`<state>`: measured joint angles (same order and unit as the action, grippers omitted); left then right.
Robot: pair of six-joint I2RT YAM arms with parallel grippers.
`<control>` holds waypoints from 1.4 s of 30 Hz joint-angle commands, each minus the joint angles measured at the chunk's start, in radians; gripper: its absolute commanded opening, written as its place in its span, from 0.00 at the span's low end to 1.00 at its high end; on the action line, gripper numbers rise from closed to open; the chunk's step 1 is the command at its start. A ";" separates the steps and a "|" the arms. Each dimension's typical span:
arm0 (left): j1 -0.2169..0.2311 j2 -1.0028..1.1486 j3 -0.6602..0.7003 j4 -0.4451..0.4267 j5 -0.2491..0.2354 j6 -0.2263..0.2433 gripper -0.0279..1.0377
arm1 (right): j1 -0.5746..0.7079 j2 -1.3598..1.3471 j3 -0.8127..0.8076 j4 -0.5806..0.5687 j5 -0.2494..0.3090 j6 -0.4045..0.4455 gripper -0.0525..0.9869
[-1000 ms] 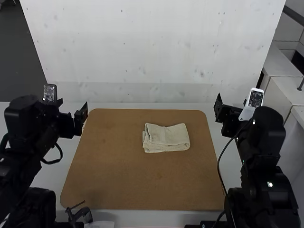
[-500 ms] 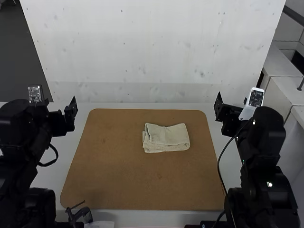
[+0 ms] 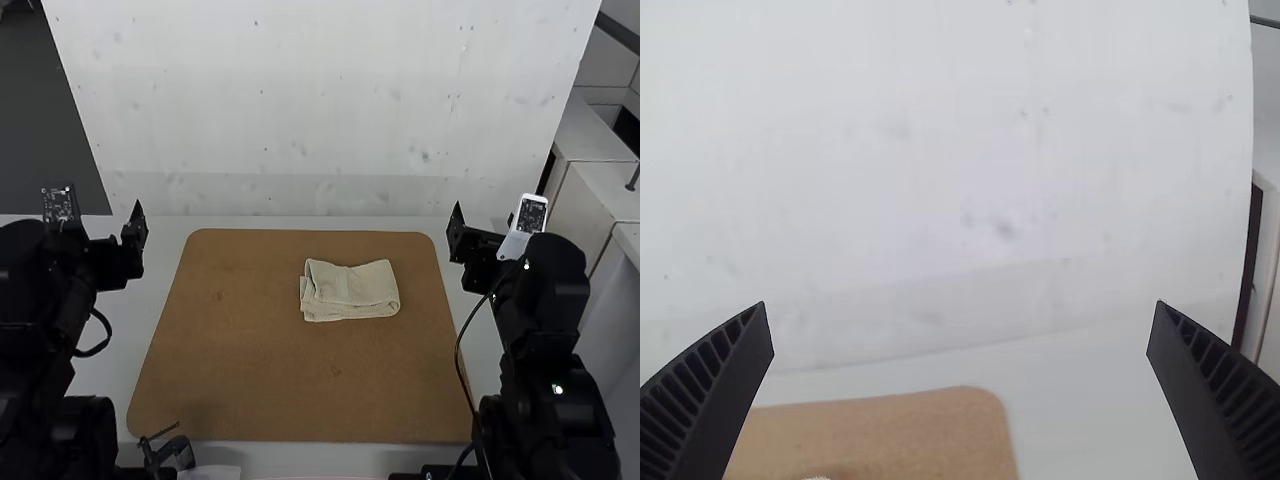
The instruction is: Fold the towel.
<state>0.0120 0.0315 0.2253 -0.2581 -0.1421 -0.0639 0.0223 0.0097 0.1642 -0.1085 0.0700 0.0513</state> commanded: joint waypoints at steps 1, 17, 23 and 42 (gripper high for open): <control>-0.007 -0.010 -0.057 0.028 0.070 0.116 0.94 | 0.002 -0.011 -0.003 0.018 -0.024 -0.010 0.98; -0.007 -0.010 -0.144 0.083 0.193 0.180 0.94 | -0.007 0.007 -0.066 0.003 -0.075 -0.018 0.98; -0.010 -0.010 -0.144 0.083 0.190 0.196 0.95 | -0.009 0.012 -0.068 0.004 -0.078 -0.030 0.98; -0.010 -0.010 -0.144 0.083 0.191 0.196 0.95 | -0.005 0.013 -0.069 0.004 -0.078 -0.070 0.98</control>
<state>0.0101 0.0315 0.0719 -0.1852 0.0315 0.1196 0.0223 0.0128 0.0864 -0.1162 0.0036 -0.0090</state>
